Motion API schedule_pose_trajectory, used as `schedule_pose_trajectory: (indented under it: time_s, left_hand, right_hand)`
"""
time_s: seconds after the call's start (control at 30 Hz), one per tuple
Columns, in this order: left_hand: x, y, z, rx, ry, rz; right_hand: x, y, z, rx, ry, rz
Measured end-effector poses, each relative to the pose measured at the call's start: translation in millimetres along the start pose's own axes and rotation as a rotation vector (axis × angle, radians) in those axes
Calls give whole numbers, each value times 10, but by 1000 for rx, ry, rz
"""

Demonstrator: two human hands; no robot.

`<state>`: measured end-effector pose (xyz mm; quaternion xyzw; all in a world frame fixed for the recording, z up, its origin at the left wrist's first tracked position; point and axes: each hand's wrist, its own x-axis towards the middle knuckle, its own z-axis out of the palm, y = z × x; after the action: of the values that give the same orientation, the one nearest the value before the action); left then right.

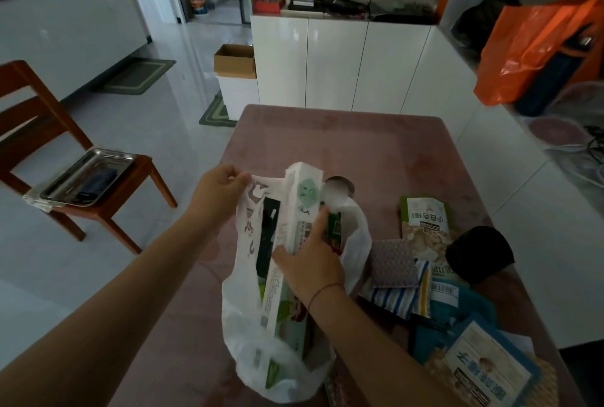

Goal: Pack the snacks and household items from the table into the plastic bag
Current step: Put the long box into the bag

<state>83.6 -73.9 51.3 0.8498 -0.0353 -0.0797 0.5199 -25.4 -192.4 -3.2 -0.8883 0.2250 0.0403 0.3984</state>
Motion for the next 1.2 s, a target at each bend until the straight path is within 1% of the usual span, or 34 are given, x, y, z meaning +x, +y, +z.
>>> schedule_pose_trajectory:
  time_s: [0.07,0.13,0.27,0.33,0.4,0.47,0.5,0.63,0.7,0.77,0.83,0.93,1.0,1.1,1.2]
  left_hand:
    - [36,-2,-34,119,-73,-5]
    - [98,-12,-54,317,-118,41]
    - [217,7,51,740,-214,182]
    - [314,-13,234,947,-206,291]
    - [407,-44,419,1044,-175,418]
    - [445,-49,527,1038,-179,455]
    - [456,-44,554,997,-175,459]
    - [562,30,605,621,-64,419]
    - [654,115,641,491,-33,376]
    - [717,213,650,405,-25,378]
    - [714,311,639,398,-53,425]
    - [655,402,638,479,-88,506]
    - [631,419,646,527,-86,526]
    - [657,430,640,508,-78,503]
    - [662,491,660,504,-70,496]
  right_hand:
    - [125,-12,-59,92,88,30]
    - [215,-56,-105,157,137,12]
    - [52,-138,-40,171,31,-52]
    - [-106,-110,51,140,9,-83]
    - [-196,-43,136,126,17,-108]
    - [-232,48,211,150,9,-126]
    - [-246,88,238,162,3,-131]
    - [-349,143,258,142,-69,-129]
    - [-403,142,214,106,-91,-122]
    - [-413,135,173,36,-118,-107]
    - [-347,110,128,-20,-122,-73]
    - [-87,86,-26,-73,-29,30]
    - [79,49,-170,-118,-15,96]
    - [155,-96,-199,-122,-111,128]
    - [124,-248,-43,53,-211,94]
